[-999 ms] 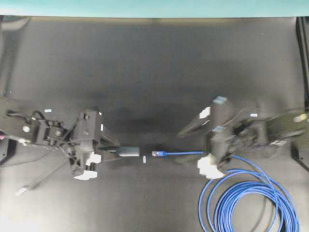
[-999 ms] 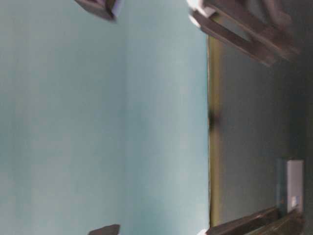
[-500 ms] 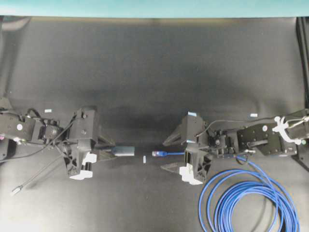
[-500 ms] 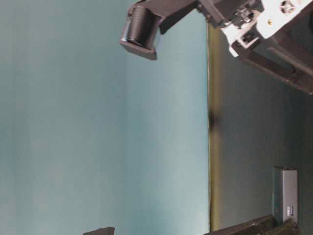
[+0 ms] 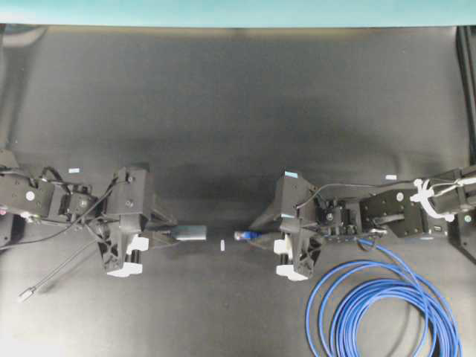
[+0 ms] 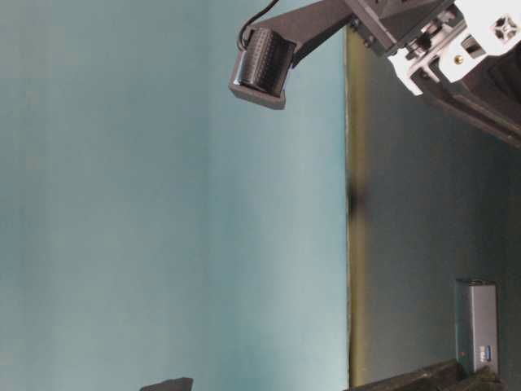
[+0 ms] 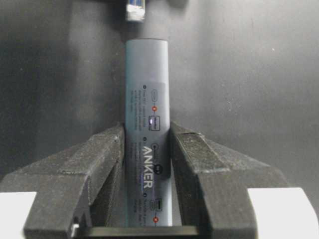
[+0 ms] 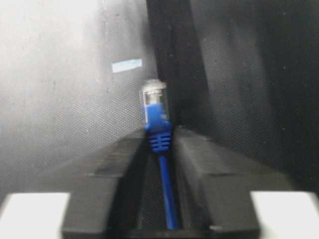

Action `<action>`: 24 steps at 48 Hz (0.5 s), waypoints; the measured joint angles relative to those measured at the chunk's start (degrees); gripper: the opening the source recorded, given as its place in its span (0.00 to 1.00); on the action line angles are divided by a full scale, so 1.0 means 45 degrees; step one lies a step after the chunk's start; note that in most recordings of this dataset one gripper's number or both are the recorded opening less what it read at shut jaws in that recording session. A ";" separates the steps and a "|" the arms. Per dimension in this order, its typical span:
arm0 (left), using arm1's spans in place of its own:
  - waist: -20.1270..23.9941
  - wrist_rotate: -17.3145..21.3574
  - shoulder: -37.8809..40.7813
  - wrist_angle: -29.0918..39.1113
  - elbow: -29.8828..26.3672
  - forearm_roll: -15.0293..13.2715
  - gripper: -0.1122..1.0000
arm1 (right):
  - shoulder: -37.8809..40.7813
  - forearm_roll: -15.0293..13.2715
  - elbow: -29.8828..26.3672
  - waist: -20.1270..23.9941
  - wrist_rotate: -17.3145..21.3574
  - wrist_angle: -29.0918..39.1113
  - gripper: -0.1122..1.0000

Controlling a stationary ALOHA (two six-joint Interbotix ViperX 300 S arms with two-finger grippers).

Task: Insert the LAN cable into the hub.
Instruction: 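Grasp the blue LAN cable plug with the right gripper, then lift hub and plug, aligning the plug with the hub's port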

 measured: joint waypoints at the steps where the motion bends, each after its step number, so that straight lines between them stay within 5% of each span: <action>1: -0.0020 0.0000 0.0000 0.0020 0.0000 0.0000 0.35 | 0.0000 0.0000 0.0020 0.0000 0.0000 -0.0020 0.22; 11: 0.0000 0.0020 -0.0020 0.0332 -0.0273 0.0000 0.35 | -0.0781 -0.0020 0.0293 0.0059 0.0039 0.0488 0.22; 24: 0.0078 0.0527 -0.0117 0.2852 -0.1699 0.0020 0.35 | -0.2793 -0.0020 -0.0039 -0.0098 0.0039 0.3281 0.22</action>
